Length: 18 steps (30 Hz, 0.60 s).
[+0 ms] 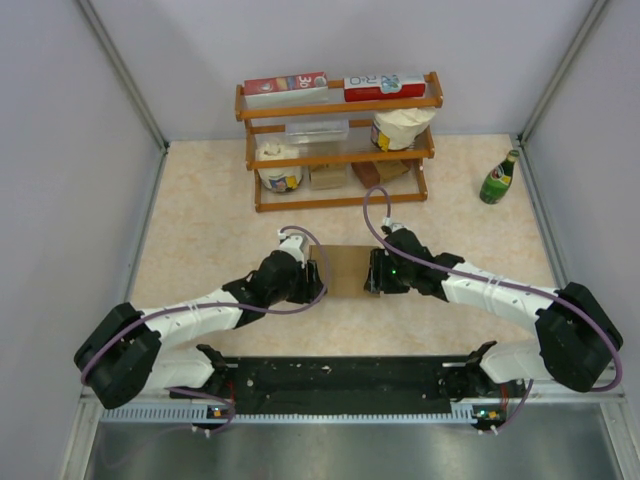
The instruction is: Fold the paper box
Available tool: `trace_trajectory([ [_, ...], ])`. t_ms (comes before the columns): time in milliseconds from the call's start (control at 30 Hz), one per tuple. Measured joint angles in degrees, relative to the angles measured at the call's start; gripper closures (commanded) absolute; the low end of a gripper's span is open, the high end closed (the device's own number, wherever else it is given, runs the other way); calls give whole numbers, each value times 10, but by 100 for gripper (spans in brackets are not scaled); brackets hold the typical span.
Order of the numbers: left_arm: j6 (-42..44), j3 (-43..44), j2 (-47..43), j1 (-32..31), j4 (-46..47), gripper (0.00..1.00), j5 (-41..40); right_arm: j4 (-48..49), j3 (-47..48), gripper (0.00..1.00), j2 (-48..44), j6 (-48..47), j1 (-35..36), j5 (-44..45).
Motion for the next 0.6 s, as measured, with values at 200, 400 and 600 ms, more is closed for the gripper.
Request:
trace_trajectory([
  [200, 5, 5, 0, 0, -6, 42, -4, 0, 0, 55, 0, 0, 0, 2],
  [400, 11, 8, 10, 0, -7, 43, -6, 2, 0, 60, 7, 0, 0, 6],
  [600, 12, 9, 19, 0, -7, 43, -6, 10, 0, 63, 16, 0, 0, 7],
])
